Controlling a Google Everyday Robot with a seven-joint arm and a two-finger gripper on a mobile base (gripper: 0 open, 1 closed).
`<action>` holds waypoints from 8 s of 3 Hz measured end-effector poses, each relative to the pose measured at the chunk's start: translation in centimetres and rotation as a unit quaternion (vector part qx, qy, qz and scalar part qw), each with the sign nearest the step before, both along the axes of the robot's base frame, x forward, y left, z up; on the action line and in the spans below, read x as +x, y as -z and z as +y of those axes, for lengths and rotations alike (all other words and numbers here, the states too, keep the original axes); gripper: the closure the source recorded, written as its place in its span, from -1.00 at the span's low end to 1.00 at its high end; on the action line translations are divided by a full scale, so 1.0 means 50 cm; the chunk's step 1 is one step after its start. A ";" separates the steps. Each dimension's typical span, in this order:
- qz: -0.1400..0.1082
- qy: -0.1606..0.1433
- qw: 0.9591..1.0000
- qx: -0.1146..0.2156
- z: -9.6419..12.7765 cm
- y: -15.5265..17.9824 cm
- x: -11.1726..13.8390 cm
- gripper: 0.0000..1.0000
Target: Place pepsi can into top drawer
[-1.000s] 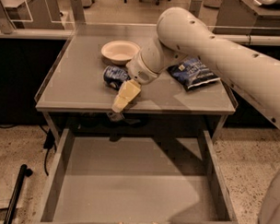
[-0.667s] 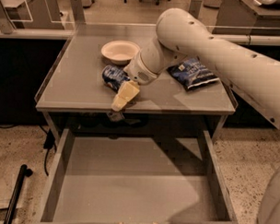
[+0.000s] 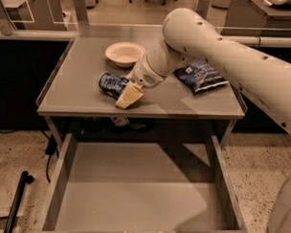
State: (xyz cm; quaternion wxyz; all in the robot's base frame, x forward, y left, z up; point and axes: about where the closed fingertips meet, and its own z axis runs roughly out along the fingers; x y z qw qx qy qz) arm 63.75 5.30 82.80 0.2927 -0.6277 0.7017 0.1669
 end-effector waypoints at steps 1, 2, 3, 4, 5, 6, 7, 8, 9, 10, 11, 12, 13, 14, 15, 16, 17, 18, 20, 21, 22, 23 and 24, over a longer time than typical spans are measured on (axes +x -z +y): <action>0.000 0.000 1.000 0.000 0.000 0.000 0.000 0.97; -0.004 -0.015 1.000 -0.011 -0.002 -0.026 0.005 1.00; -0.013 -0.023 1.000 -0.017 -0.032 -0.073 -0.006 1.00; -0.025 -0.032 0.999 -0.007 -0.067 -0.127 -0.041 1.00; -0.038 -0.039 0.998 0.004 -0.107 -0.175 -0.097 1.00; -0.050 -0.040 0.998 0.015 -0.154 -0.212 -0.167 1.00; -0.062 -0.034 0.997 0.035 -0.197 -0.250 -0.260 1.00; -0.047 -0.008 0.998 0.042 -0.242 -0.223 -0.327 1.00; -0.047 -0.008 0.998 0.042 -0.242 -0.223 -0.327 1.00; -0.036 -0.018 0.998 0.048 -0.222 -0.197 -0.330 1.00; -0.008 -0.019 0.998 0.063 -0.205 -0.119 -0.352 1.00; 0.022 -0.011 0.997 0.072 -0.199 -0.032 -0.380 1.00; 0.043 0.001 0.996 0.076 -0.199 0.048 -0.403 1.00; 0.059 0.006 0.996 0.071 -0.203 0.124 -0.413 1.00; 0.075 0.008 0.995 0.058 -0.204 0.196 -0.404 1.00; 0.092 0.013 0.995 0.041 -0.207 0.260 -0.388 1.00; 0.106 0.022 0.994 0.024 -0.213 0.315 -0.373 1.00; 0.122 0.027 0.992 0.006 -0.211 0.359 -0.371 1.00; 0.148 0.041 0.988 -0.023 -0.209 0.403 -0.376 1.00; 0.150 0.042 0.987 -0.025 -0.208 0.404 -0.376 0.77; 0.150 0.042 0.987 -0.025 -0.208 0.404 -0.376 0.14; 0.150 0.042 0.987 -0.025 -0.208 0.404 -0.376 -0.31; 0.150 0.042 0.987 -0.025 -0.208 0.404 -0.376 -0.78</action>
Offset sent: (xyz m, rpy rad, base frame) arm 0.0090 -0.0070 0.0382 -0.0586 -0.0258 0.0759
